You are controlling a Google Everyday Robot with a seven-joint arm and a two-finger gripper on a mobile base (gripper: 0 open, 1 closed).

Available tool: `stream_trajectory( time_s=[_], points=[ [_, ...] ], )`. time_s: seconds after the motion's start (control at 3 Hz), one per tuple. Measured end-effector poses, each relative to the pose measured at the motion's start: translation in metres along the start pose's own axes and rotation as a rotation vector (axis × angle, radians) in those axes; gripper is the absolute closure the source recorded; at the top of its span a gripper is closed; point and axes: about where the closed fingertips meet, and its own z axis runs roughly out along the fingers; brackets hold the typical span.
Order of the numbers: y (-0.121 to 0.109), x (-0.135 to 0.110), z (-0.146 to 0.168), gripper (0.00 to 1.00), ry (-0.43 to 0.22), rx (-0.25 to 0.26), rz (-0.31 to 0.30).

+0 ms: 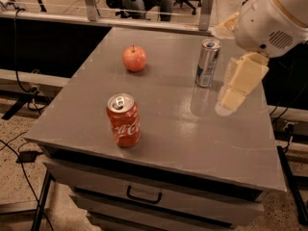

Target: Knock coke can over

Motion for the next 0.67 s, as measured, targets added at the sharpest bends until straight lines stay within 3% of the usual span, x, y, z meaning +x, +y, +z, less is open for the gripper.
stream_trajectory(
  time_s=[0.33,0.67],
  points=[
    [0.0038,-0.0652,0.0133,0.00,-0.195,-0.047,-0.091],
    [0.0035,-0.0639,0.0130,0.00,-0.189,-0.044,-0.091]
  ],
)
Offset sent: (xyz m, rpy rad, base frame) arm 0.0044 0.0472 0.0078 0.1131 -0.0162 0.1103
